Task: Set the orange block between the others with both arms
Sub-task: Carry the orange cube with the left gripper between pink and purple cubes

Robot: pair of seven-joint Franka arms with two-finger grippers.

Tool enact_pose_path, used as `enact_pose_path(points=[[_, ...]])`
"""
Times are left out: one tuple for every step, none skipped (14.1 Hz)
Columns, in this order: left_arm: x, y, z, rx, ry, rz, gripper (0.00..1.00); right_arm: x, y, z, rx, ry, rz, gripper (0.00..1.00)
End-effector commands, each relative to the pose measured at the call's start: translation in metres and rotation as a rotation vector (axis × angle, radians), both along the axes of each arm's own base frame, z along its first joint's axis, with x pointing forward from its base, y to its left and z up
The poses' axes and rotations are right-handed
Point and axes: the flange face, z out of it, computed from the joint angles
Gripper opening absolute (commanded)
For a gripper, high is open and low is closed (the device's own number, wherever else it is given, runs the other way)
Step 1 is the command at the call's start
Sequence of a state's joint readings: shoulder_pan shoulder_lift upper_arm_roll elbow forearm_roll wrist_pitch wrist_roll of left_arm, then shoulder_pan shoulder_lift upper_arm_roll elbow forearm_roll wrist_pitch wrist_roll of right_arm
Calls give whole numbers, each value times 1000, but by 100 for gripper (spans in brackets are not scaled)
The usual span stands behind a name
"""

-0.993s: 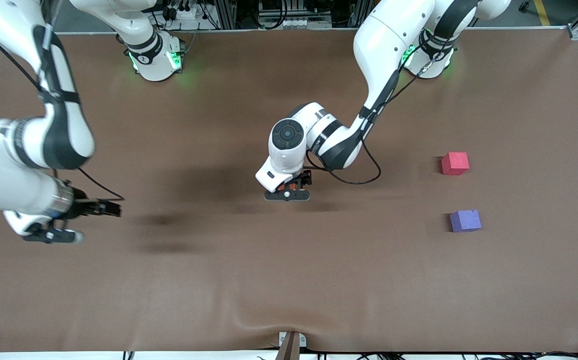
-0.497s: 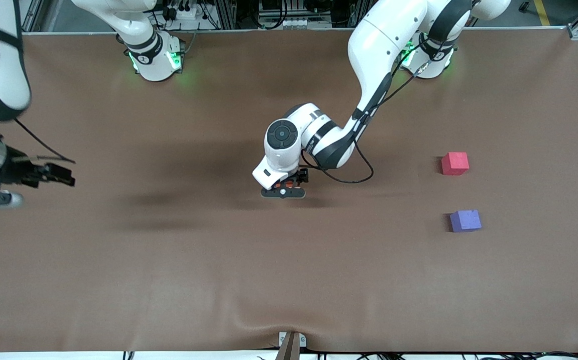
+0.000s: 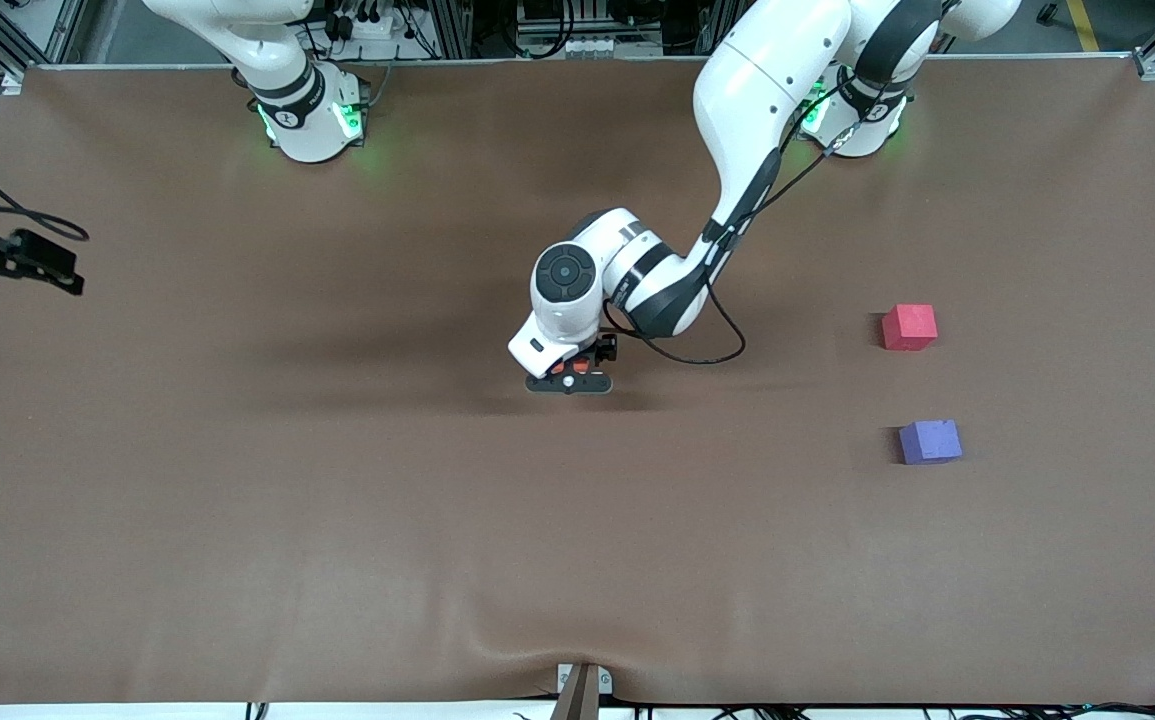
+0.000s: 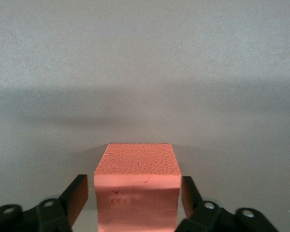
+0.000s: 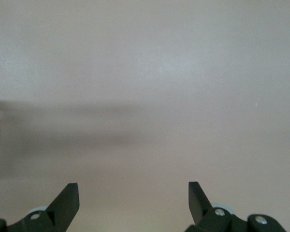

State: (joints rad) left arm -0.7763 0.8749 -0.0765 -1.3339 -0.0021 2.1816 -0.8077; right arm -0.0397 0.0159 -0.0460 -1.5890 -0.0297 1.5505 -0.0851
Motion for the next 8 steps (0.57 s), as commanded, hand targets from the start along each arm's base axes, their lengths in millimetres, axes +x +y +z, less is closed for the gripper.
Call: enact_pose_path(points=[[-8,-4,-3,-7,16,1,78,-2,5,9,6,21,-99,100],[-8,-4,-4,-5,16,-1,74,-3,6,10,26,22,-102,100],[-8,-4,-5,-4,17,-1,67,-3,6,11,38,20,-103,100],[-8,-3,-5,-3,18,-3,57,-3,5,11,49,16,-102,100],[-9,-4,-5,-4,19,-4,44,-1,10,14,76,2,-95,100],[-8,-3,-4,-2,19,-3,27,0,12,26,79,-29,-90,100],[-4,-1,1,-5,16,1,14,2,14,33,69,-44,-83,100],[-1,2,7,-4,12,6,3,3,14,37,67,-55,-81,100]])
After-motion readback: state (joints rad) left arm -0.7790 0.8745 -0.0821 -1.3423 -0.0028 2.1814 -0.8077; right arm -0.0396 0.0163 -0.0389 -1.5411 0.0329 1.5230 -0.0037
